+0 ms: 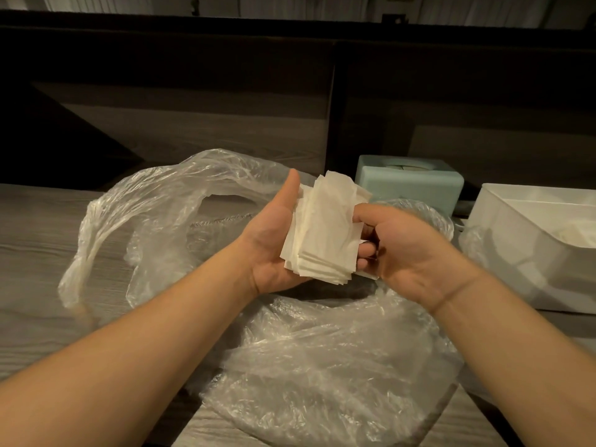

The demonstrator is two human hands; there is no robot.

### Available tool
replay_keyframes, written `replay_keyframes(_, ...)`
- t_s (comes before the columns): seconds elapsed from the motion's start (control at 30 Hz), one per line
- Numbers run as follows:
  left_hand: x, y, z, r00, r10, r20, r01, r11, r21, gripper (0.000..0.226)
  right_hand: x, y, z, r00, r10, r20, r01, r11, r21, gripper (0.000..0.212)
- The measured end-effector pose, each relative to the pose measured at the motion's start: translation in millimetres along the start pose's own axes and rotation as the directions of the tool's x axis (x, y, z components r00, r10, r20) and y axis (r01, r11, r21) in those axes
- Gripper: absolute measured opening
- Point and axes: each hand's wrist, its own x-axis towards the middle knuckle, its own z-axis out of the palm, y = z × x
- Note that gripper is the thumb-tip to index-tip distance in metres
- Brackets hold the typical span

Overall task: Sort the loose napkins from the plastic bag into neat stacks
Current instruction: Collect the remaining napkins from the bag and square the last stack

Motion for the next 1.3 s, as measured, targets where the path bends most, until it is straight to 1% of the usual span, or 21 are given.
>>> replay_keyframes(0.03,0,-1,0,1.0,-0.004,0.02,0.004,1.0,-0.001,0.101,1,1,0,1.0,-0.002,0.0,0.002,1.0,-0.005,0.014)
replay_keyframes(0.13,-1,0,0,0.998,-0.023,0.053,0.023,1.0,0.001,0.104,6,2,-3,0.999,-0.024,0.024,0.024,1.0,-0.004,0.046)
replay_keyframes(0.2,0,1,-2,0.997,-0.042,0.061,0.042,0.999,0.0,0.103,5,1,-3,0.998,-0.061,-0.002,0.06,0.997,-0.057,0.057)
replay_keyframes(0.23,1,1,-2,0.997,-0.049,0.06,0.049,0.999,0.005,0.102,2,0,-2,0.996,-0.086,-0.031,0.082,0.991,-0.101,0.056)
replay_keyframes(0.27,1,1,-2,0.997,-0.052,0.058,0.051,0.999,0.018,0.101,0,0,-1,0.992,-0.121,-0.045,0.114,0.984,-0.137,0.048)
replay_keyframes(0.33,0,1,-1,0.996,-0.056,0.069,0.052,0.997,0.059,0.099,-3,2,1,0.982,-0.185,-0.027,0.179,0.971,-0.161,0.023)
replay_keyframes(0.4,-1,1,0,0.993,-0.06,0.099,0.053,0.996,0.072,0.101,-2,4,1,0.977,-0.212,-0.01,0.208,0.964,-0.168,0.015)
replay_keyframes(0.57,0,2,-5,0.98,-0.096,0.173,0.083,0.993,0.08,0.097,0,4,-3,0.971,-0.219,0.1,0.235,0.95,-0.207,0.013)
replay_keyframes(0.63,1,1,-6,0.979,-0.106,0.174,0.088,0.99,0.111,0.095,3,6,-6,0.956,-0.271,0.11,0.291,0.916,-0.278,0.011)
replay_keyframes(0.7,1,1,-6,0.975,-0.131,0.179,0.101,0.981,0.165,0.095,7,5,-10,0.943,-0.303,0.136,0.332,0.875,-0.353,0.021)
replay_keyframes(0.77,-1,0,-4,0.968,-0.154,0.196,0.11,0.969,0.221,0.096,6,3,-14,0.942,-0.248,0.225,0.314,0.888,-0.336,0.031)
replay_keyframes(0.83,-3,-1,-2,0.968,-0.161,0.191,0.108,0.959,0.264,0.096,4,-1,-18,0.931,-0.192,0.31,0.293,0.9,-0.322,0.027)
replay_keyframes(0.87,-3,-1,-1,0.969,-0.161,0.188,0.105,0.955,0.276,0.096,4,-3,-19,0.926,-0.193,0.326,0.304,0.891,-0.337,0.026)
replay_keyframes(0.93,-3,0,-2,0.974,-0.141,0.176,0.092,0.961,0.259,0.097,4,-4,-22,0.919,-0.234,0.316,0.343,0.871,-0.352,0.025)
replay_keyframes(1.0,-6,3,-4,0.981,-0.119,0.153,0.084,0.973,0.216,0.101,4,-6,-24,0.92,-0.282,0.272,0.366,0.867,-0.339,0.024)
replay_keyframes(1.03,-8,5,-3,0.987,-0.092,0.13,0.066,0.979,0.193,0.101,3,-7,-25,0.922,-0.299,0.247,0.368,0.874,-0.318,0.024)
replay_keyframes(1.1,-14,7,1,0.998,0.005,0.067,-0.017,0.983,0.182,0.099,1,-9,-26,0.931,-0.32,0.174,0.356,0.902,-0.244,0.023)
replay_keyframes(1.17,-20,6,7,0.992,0.122,-0.002,-0.117,0.956,0.271,0.095,-2,-10,-30,0.943,-0.324,0.083,0.333,0.93,-0.158,0.02)
replay_keyframes(1.2,-21,5,10,0.983,0.18,-0.023,-0.161,0.925,0.345,0.089,-5,-10,-34,0.944,-0.326,0.043,0.329,0.936,-0.125,0.019)
replay_keyframes(1.3,-20,-3,23,0.949,0.312,-0.037,-0.237,0.788,0.569,0.05,-18,-5,-50,0.937,-0.346,-0.037,0.345,0.938,-0.037,0.018)
